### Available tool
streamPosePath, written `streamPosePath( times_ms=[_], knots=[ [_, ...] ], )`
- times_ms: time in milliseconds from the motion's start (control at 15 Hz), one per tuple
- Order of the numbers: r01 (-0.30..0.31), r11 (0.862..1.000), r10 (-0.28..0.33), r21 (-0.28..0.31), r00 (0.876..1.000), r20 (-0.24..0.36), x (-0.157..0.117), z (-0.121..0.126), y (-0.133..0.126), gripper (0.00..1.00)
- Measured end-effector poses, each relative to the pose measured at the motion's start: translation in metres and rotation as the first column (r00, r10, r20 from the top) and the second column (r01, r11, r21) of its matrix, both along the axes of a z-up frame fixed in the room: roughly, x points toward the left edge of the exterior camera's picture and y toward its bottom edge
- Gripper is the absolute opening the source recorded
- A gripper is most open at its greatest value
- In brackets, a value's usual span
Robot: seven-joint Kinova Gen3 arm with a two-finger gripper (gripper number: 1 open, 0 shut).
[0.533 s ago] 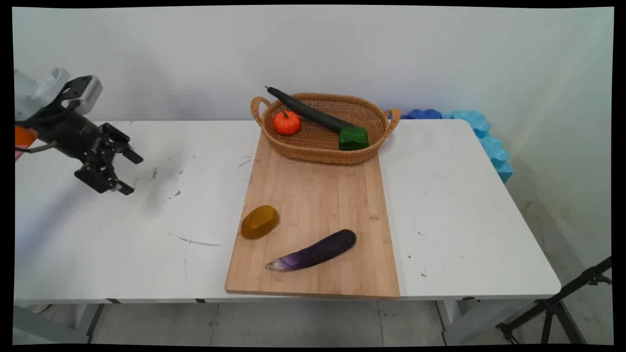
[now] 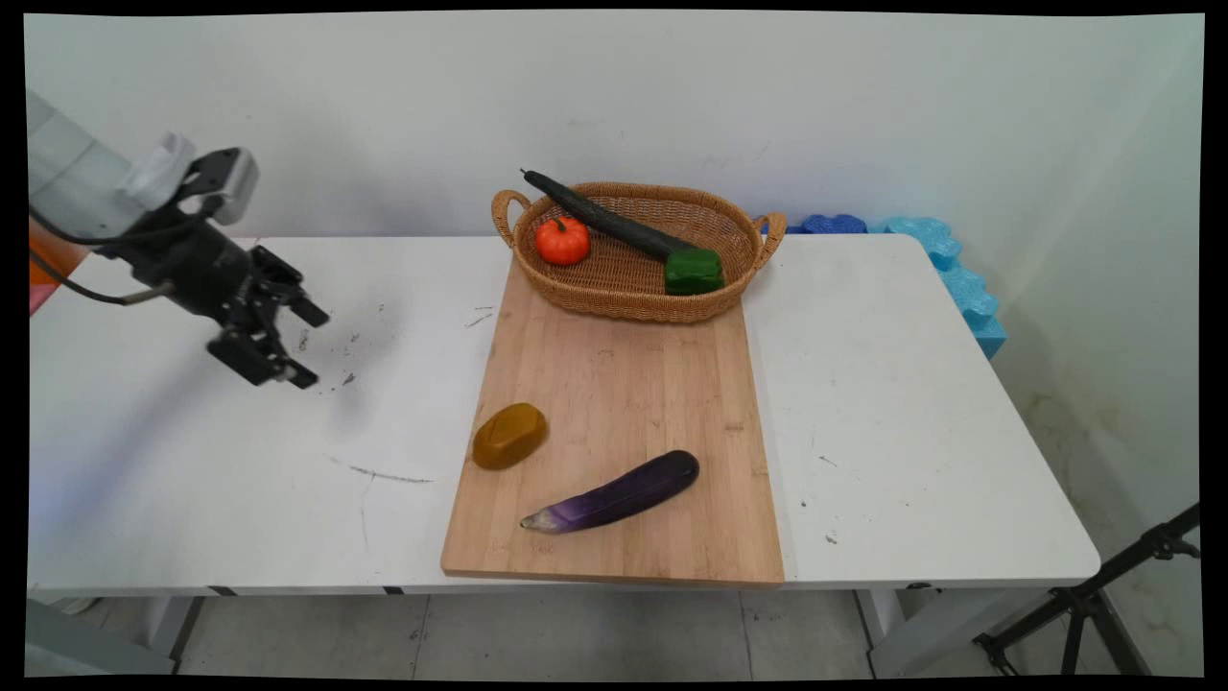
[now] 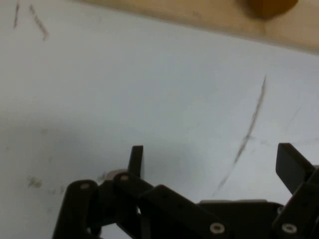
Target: Pick up the potato from the cutting board
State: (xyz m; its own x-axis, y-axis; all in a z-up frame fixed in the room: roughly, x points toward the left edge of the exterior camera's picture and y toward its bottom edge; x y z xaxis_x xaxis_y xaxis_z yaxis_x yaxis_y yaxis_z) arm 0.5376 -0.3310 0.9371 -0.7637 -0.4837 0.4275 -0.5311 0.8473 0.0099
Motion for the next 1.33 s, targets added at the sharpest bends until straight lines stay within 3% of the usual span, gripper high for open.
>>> streamPosePath(
  times_ms=[867,1333],
  knots=[
    [-0.102,0.994,0.105,0.044,0.99,-0.093,-0.129,-0.037,-0.005,1.0],
    [-0.122,0.992,0.124,0.026,0.986,-0.11,-0.172,-0.072,-0.003,1.0]
  ],
)
